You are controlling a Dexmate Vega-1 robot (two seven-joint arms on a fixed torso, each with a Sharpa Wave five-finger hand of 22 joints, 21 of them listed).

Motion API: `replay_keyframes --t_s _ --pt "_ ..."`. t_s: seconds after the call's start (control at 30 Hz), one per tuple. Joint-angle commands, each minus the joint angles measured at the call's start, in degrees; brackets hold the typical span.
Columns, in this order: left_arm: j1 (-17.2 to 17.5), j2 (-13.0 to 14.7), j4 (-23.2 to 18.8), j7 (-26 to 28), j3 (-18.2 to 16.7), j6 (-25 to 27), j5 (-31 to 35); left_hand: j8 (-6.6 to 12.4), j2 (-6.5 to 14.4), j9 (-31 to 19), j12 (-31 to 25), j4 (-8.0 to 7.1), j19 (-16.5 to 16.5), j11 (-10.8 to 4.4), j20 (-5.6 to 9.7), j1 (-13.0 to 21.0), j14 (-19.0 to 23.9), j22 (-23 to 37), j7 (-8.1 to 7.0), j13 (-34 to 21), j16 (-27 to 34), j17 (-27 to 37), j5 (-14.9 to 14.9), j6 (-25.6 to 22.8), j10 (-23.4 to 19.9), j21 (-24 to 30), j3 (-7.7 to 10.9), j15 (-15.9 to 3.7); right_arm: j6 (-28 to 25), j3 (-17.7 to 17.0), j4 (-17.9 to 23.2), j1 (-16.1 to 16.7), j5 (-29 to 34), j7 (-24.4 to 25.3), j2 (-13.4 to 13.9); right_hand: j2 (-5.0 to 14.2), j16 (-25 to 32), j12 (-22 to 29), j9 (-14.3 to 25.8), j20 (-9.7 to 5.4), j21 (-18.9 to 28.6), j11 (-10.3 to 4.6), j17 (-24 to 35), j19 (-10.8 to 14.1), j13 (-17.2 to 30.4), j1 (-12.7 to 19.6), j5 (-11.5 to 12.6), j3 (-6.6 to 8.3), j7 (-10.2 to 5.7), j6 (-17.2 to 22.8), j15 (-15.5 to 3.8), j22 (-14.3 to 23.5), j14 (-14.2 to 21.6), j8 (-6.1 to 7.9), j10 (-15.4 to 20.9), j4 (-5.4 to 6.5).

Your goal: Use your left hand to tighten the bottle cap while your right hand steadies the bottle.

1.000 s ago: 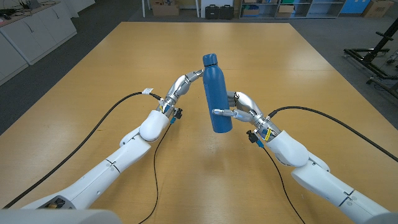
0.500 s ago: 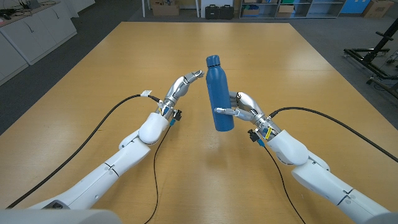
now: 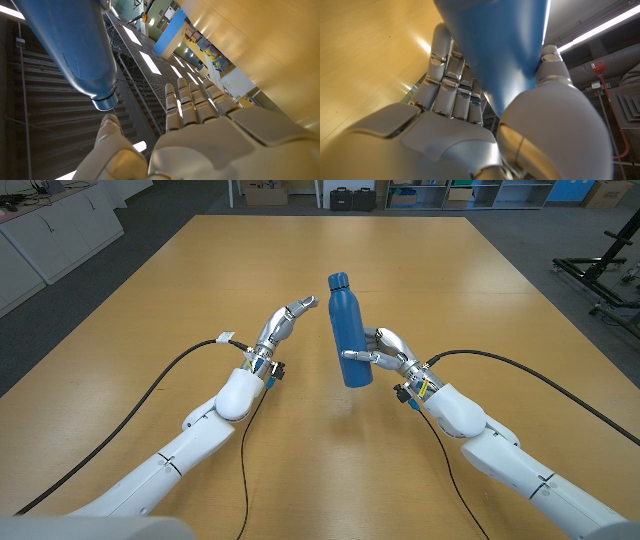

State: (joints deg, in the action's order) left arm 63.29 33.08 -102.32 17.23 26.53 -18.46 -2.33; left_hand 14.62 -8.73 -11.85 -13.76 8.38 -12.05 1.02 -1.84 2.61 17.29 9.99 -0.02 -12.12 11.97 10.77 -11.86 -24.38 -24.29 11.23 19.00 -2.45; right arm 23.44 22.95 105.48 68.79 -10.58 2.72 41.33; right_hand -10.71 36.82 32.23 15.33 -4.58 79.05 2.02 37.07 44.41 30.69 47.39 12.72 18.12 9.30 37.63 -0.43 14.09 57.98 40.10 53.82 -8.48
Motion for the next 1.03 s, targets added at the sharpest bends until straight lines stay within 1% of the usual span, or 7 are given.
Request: replay_keyframes --t_s 0.03,0.13,0.27,0.33,0.5,0.77,1.03 --pt "2.32 -0.62 0.22 2.92 -0.92 -1.3 0.44 -0.09 0.21 -0.29 0.14 -0.06 0.16 0.06 -0.26 0.03 0.59 0.11 0.47 -0.11 -0.17 0.25 0.11 -0.54 -0.36 -0.16 -0.1 -1.34 -2.37 0.04 -0.56 -1.13 1.53 1.62 -0.09 19.39 -0.12 -0.05 0.18 -8.09 0.27 -9.76 0.33 -0.14 0.21 19.54 0.38 1.88 -9.41 10.04 -11.61 0.01 8.83 0.24 9.69 1.56" --pt "3.38 -0.68 0.12 4.11 -1.32 -1.61 0.82 -0.07 0.25 -0.29 0.15 -0.06 0.13 -0.05 -0.27 0.06 0.59 0.11 0.61 -0.11 -0.18 0.25 0.11 -0.62 -0.4 -0.15 -0.1 -1.36 -2.38 0.14 -1.24 -1.73 1.01 1.09 -0.03 19.38 -0.18 -0.06 0.21 -8.1 0.32 -9.76 0.37 -0.21 0.24 19.52 0.38 1.85 -9.42 10.02 -11.59 -0.06 8.78 0.21 9.77 1.58" --pt "4.5 0.12 -0.22 3.87 -2.08 -2.48 -0.14 -0.04 0.28 -0.29 0.12 -0.06 0.14 0.09 -0.26 0.09 0.68 0.11 0.84 -0.12 -0.15 0.25 0.1 -0.73 -0.51 -0.16 -0.1 -1.41 -1.98 0.4 -2.73 -2.47 -0.18 1.06 -1.02 19.35 -0.24 -0.09 0.17 -8.09 0.36 -9.77 0.41 -0.31 0.24 19.5 0.4 1.82 -9.37 10.07 -11.59 -0.14 8.71 0.18 9.85 1.59" --pt "5.27 0.61 -0.68 3.44 -2.74 -2.69 -1.55 -0.05 0.32 -0.29 0.1 -0.06 0.14 -0.03 -0.23 0.11 0.72 0.11 0.83 -0.12 -0.14 0.25 0.1 -0.74 -0.58 -0.16 -0.1 -1.46 -1.7 0.49 -3.53 -2.74 -1.04 1.16 -1.71 19.34 -0.27 -0.09 0.16 -8.1 0.38 -9.75 0.42 -0.33 0.26 19.51 0.4 1.81 -9.42 10.15 -11.58 -0.17 8.67 0.19 9.88 1.59" --pt "6.36 1.03 0.65 2.26 -3.71 -5.18 -4.64 0.04 0.44 -0.29 0.02 -0.08 -0.08 -0.09 -0.16 0.17 0.99 0.11 0.91 -0.12 -0.06 0.25 0.11 -1.04 -0.89 -0.08 -0.08 -1.46 -0.67 0.47 -5.63 -2.96 -1.86 1.98 -2.91 19.3 -0.36 -0.13 0.12 -8.09 0.44 -9.83 0.47 -0.43 0.36 19.47 0.42 1.75 -9.45 10.22 -11.56 -0.27 8.58 0.16 9.82 1.61" --pt "7.12 1.56 1.01 1.31 -4.64 -6.79 -6.36 0.08 0.54 -0.3 0.01 -0.09 -0.18 0.01 -0.16 0.22 1.11 0.11 0.87 -0.12 -0.03 0.24 0.12 -1.19 -1.0 -0.05 -0.05 -1.42 -2.79 -0.24 -4.28 -2.05 -2.22 3.6 -2.52 19.3 -0.41 -0.25 0.06 -8.09 0.53 -9.8 0.57 -0.56 0.4 19.45 0.45 1.71 -9.46 10.37 -11.55 -0.44 8.61 0.13 9.77 1.64" --pt "7.16 0.73 1.95 2.75 -4.82 -7.92 -4.69 0.05 0.71 -0.3 0.08 -0.09 -0.2 -0.12 -0.17 0.34 1.11 0.12 0.85 -0.12 -0.06 0.24 0.13 -1.2 -0.93 -0.05 0.01 -1.42 -2.43 0.4 -5.29 -3.21 -2.12 2.67 -2.44 19.32 -0.46 -0.39 0.08 -8.1 0.62 -9.66 0.67 -0.69 0.34 19.44 0.48 1.67 -9.48 10.24 -11.55 -0.61 8.65 0.03 9.86 1.66"
